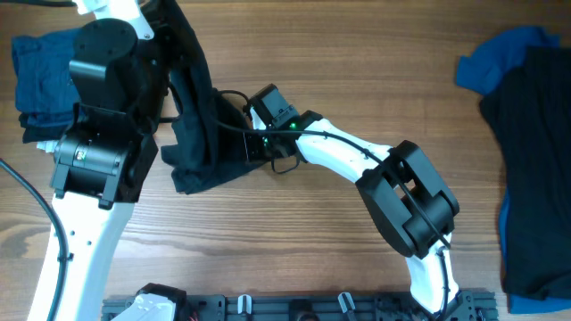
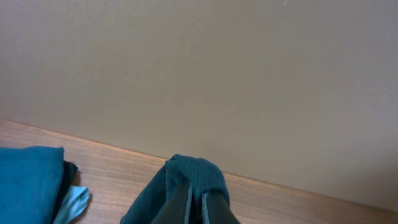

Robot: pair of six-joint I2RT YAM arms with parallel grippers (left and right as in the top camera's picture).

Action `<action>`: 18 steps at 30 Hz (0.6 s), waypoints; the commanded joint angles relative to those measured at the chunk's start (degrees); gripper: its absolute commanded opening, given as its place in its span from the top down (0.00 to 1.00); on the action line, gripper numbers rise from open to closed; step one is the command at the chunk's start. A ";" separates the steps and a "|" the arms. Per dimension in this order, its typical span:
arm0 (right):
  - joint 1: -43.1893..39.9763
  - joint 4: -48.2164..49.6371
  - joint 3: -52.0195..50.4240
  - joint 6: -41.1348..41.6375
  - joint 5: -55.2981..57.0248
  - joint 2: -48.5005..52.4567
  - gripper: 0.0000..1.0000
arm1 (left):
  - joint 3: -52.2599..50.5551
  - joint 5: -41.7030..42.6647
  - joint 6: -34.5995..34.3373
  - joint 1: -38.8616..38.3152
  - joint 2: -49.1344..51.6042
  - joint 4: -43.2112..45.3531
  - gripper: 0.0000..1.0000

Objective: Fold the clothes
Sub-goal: 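Grasp the hanging shirt with the right gripper and pull it rightward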

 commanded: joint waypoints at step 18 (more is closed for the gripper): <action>-5.03 -3.30 -0.22 8.68 5.03 5.57 0.96 | 0.74 -1.14 0.96 0.50 -0.96 -1.36 0.96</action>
